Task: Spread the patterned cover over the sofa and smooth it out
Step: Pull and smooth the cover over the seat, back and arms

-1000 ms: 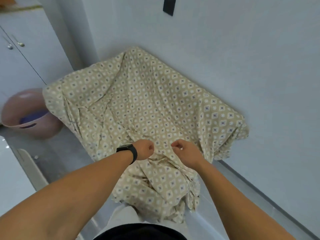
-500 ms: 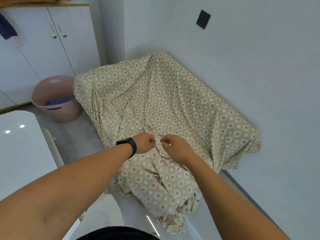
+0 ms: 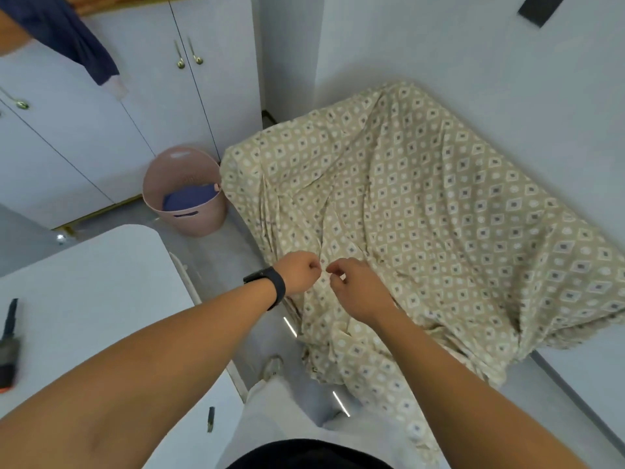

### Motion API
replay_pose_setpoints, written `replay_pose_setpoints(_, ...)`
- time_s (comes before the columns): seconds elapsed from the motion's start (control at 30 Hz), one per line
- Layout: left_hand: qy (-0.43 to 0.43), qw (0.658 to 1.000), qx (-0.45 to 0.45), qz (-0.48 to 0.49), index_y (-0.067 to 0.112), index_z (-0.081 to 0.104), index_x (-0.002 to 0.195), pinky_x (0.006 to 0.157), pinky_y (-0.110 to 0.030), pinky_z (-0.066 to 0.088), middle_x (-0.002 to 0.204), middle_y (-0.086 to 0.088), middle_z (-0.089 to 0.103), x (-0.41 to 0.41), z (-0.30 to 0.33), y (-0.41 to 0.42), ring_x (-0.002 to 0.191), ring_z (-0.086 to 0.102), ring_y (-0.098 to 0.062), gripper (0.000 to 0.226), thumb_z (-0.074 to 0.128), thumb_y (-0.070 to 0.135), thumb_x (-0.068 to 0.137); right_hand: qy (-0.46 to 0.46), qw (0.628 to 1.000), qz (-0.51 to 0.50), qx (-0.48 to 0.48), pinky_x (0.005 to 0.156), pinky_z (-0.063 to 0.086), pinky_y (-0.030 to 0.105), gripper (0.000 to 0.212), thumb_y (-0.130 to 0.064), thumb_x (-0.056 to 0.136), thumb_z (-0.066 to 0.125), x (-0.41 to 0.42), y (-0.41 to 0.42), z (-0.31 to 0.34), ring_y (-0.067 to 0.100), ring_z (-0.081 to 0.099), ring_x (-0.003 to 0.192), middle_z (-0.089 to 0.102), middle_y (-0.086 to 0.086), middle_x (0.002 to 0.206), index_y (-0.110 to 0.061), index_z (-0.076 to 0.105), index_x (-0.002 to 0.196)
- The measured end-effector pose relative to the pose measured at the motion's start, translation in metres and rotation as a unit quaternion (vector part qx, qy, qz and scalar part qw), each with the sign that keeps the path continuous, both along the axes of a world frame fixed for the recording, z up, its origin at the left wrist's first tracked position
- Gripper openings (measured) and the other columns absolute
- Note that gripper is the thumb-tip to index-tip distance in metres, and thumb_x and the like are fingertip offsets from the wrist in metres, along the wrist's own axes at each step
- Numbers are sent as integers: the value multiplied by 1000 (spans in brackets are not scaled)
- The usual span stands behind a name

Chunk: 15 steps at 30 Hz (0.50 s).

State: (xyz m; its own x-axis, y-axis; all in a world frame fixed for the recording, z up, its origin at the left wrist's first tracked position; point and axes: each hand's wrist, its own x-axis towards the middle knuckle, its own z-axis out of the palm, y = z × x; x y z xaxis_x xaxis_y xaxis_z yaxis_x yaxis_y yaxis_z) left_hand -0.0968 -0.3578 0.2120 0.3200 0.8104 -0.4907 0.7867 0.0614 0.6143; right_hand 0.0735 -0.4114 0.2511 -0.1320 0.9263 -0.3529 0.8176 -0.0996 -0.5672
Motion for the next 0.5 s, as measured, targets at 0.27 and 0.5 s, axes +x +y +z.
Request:
replay_pose_setpoints(0.27,-2,996,-62,63,12,69,101,84,-39,54,99,-5,71,-18,-40,26,93,66,-25,25,49,26,101,-26,1000,4,-8,93,53,40,30,-25,103,51,-4,48,-16,16,63,104,59,-3,127,-21,64,130)
replay_pose_setpoints(0.5,49,995,-69,44,14,57,87,64,-33,43,85,-4,60,10,-34,88,73,53,-20,22,48,26,103,11,1000,28,6,97,49,32,32,-24,105,50,29,88,-13,15,59,112,57,-3,133,-20,63,134)
